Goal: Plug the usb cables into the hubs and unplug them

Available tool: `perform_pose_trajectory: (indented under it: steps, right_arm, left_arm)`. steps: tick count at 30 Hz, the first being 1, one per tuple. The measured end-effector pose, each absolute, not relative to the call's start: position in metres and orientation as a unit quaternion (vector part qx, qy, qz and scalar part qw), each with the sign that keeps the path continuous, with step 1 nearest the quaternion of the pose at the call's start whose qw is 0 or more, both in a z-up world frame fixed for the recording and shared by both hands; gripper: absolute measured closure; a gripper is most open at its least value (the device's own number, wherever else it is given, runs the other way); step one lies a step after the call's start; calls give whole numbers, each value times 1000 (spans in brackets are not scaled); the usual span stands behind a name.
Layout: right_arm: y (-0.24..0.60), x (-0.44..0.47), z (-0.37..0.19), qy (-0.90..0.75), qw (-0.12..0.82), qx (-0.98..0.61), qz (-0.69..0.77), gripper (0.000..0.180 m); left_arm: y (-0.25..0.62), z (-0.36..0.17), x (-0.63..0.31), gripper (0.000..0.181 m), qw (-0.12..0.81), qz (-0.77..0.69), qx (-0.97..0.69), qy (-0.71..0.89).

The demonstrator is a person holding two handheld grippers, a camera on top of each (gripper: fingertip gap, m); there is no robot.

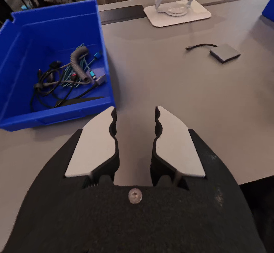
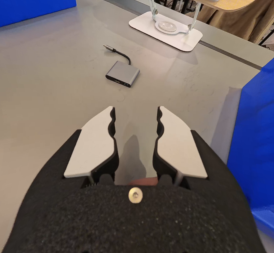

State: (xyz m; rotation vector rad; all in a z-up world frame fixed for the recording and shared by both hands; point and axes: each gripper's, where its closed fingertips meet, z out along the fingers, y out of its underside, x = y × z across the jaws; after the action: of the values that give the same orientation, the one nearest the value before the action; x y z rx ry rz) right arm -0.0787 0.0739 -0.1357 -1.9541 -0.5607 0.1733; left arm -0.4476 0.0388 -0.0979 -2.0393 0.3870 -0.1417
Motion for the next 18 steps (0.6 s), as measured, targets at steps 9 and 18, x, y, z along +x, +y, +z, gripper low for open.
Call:
perform_pose_trajectory:
  steps: [9, 18]
  right_arm:
    - [78, -84, -148, -243, 510, -822, 68, 126]
    - [79, -82, -148, -243, 509, -823, 68, 127]
  left_arm:
    - [140, -69, -554, 140, 414, 60, -874, 249]
    - [264, -126, -589, 141, 207, 122, -889, 390]
